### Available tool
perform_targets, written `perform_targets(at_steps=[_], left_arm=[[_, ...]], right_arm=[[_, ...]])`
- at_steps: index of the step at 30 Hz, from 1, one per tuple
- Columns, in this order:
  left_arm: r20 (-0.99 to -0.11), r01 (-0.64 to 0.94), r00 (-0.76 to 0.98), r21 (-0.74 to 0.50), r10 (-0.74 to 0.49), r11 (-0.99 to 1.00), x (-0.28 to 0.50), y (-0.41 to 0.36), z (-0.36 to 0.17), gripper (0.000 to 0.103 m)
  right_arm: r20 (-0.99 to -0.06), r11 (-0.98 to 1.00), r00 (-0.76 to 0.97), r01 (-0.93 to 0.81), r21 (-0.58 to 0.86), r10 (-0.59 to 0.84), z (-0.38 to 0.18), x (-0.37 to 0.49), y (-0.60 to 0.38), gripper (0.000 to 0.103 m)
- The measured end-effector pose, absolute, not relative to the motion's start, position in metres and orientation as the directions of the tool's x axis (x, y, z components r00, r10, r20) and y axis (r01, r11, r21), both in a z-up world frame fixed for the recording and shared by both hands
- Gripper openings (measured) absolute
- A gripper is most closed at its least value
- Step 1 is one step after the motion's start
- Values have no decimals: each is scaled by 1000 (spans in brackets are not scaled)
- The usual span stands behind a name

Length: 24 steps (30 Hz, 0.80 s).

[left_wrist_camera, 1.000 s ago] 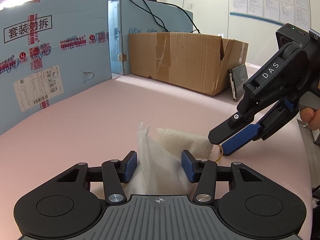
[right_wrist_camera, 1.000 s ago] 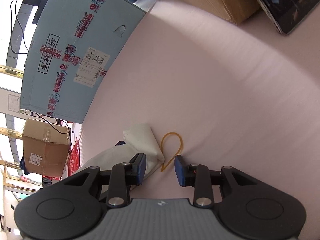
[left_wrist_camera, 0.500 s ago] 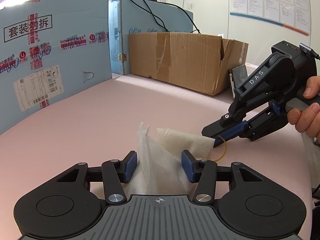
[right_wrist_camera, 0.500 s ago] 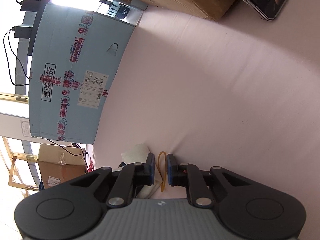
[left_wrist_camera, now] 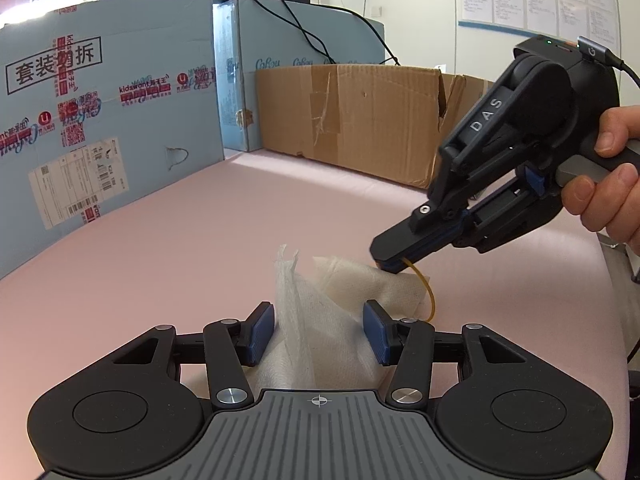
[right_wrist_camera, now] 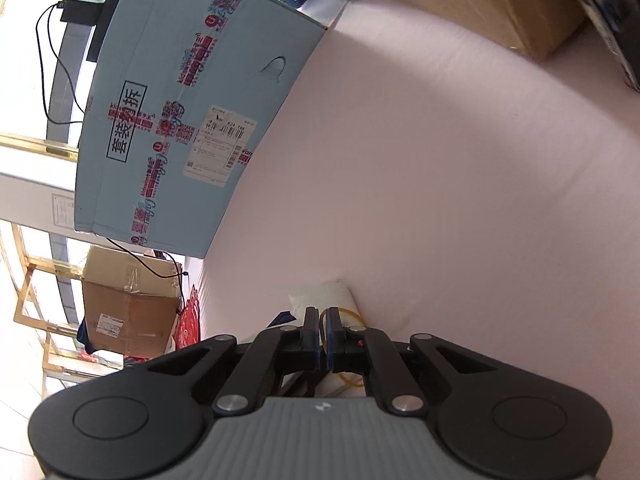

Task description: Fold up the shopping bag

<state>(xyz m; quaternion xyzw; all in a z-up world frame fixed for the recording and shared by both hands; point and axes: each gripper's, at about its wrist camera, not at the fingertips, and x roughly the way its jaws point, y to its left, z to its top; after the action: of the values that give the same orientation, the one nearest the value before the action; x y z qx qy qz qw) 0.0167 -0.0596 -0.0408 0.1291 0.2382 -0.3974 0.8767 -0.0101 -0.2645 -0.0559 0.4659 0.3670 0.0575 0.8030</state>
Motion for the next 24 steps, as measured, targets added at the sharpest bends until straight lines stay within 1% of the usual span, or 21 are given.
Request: perform_targets(at_steps=[6, 8, 15, 20, 22, 24], left_arm=[[-522, 758, 566, 26, -638, 652, 17, -58, -40, 48], [-522, 758, 566, 24, -638, 652, 17, -58, -40, 48], [-522, 757, 564, 18, -640, 653, 17, -57, -40, 48], [-524, 757, 558, 6, -643, 653, 19, -57, -41, 48], [-525, 756, 560, 9, -641, 654, 18, -57, -41, 49], [-525, 756, 562, 12, -639, 655, 18, -58, -41, 49]], right_arm=[[-565, 568, 703, 276, 776, 431, -59, 14, -260, 2], [-552, 556, 708, 268, 787, 440, -59, 17, -259, 2], [-464, 440, 738, 250, 862, 490, -77, 27, -266, 2], [-493, 446, 695, 270, 853, 522, -86, 47, -268, 2], [-515, 479, 640, 251, 841, 570, -85, 64, -266, 3], [-549, 531, 594, 227, 816, 588, -79, 76, -264, 3]])
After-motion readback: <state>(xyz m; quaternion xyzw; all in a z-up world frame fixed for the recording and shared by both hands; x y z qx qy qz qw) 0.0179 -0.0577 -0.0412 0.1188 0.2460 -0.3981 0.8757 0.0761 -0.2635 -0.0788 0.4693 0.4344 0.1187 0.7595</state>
